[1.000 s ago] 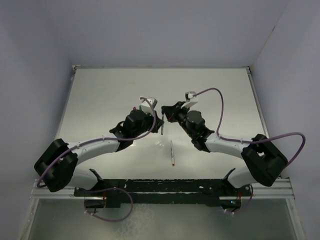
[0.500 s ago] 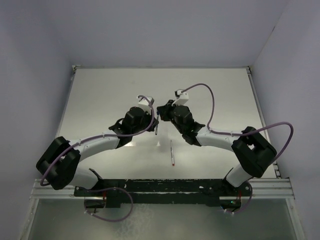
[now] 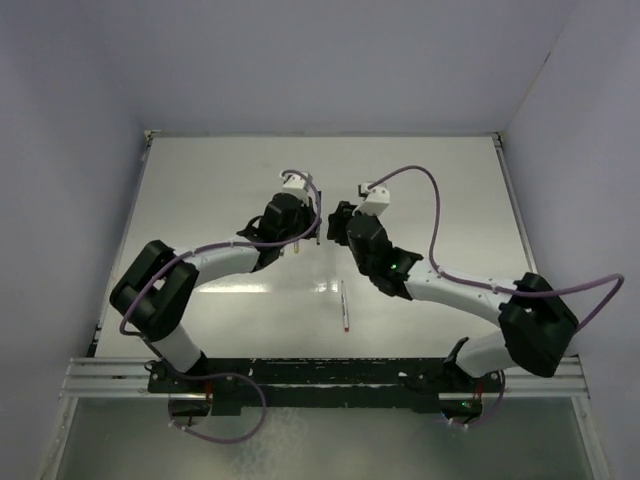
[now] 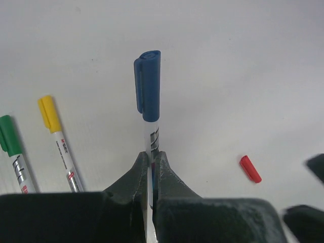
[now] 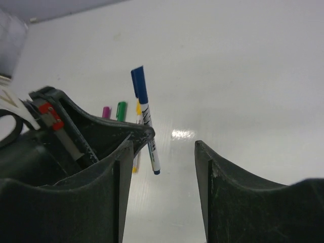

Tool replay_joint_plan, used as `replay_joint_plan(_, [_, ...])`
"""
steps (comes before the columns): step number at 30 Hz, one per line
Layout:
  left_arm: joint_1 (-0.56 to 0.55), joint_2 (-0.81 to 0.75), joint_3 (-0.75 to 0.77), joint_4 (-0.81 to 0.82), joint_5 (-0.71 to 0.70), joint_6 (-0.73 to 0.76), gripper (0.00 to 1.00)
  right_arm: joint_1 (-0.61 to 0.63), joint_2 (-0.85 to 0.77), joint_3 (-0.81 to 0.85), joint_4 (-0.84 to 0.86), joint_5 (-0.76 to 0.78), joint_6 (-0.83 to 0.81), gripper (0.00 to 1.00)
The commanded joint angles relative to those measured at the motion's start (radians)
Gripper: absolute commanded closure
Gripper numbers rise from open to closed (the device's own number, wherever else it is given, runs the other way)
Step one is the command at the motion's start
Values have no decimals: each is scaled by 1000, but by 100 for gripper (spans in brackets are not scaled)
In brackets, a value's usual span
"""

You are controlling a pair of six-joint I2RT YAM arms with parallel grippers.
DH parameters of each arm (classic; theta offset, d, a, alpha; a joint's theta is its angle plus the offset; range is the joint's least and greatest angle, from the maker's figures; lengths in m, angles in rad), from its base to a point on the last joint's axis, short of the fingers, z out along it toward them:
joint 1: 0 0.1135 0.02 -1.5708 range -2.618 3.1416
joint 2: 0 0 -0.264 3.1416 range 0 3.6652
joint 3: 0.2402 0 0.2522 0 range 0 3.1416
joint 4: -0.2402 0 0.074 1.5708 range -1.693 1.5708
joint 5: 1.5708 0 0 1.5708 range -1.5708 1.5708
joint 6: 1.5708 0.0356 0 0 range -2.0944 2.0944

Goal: Insert the pens into the pen caps

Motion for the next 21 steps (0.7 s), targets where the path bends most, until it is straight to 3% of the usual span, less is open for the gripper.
replay_joint_plan(1, [20,60,73,24,-35,-30,100,-5,-152,-54,-1,236,-28,46])
replay_joint_plan(9, [38,194,256,-239,-114,-83,100,-11,-263,-125,-97,303,1,46])
replay_joint_plan(13, [41,253,341,-389,-157,-125,100,-13,-255,-136,-132,294,23,47])
replay_joint_plan(21, [42,300,384,-504,-179,-153,100,-21,-173,-94,-234,208,39,52])
